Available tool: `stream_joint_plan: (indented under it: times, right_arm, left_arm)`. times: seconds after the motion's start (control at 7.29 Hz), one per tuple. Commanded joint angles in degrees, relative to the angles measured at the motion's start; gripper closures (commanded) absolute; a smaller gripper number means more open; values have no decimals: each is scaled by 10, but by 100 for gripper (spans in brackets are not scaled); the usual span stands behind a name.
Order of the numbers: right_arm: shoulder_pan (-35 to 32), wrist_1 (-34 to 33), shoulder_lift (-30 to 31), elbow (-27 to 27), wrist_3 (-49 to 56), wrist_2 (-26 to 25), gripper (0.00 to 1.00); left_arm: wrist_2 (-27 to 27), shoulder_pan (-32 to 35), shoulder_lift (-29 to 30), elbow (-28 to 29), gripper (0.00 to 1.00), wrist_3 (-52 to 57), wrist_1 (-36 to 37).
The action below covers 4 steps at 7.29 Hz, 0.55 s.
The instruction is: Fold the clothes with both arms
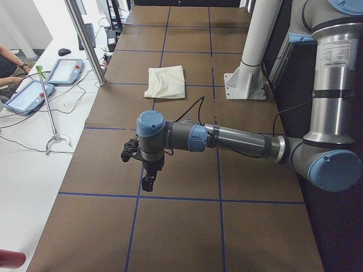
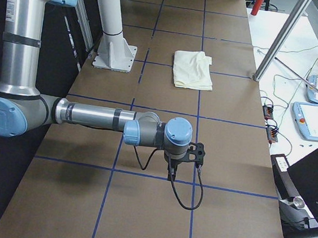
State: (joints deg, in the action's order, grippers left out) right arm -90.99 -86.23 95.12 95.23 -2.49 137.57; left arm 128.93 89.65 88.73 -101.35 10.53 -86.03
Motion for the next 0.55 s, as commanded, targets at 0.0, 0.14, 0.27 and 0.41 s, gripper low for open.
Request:
stream_joint_plan:
  times: [0.0,0.14,0.27,0.41]
  right_arm:
    - [-23,-6,6,0,5,-1,0]
    - [-22,-21,5,1,5,-2,0]
    - [-21,-32,2,1,5,-2,0]
    - [-21,-32,3,1,5,-1,0]
  left_arm:
    - [0,0,0,-1,0,-1,0]
    - [0,0,0,0,0,-1,0]
    - [1,0,0,1,0,-1,0]
    - [3,0,0,0,0,-47,-1]
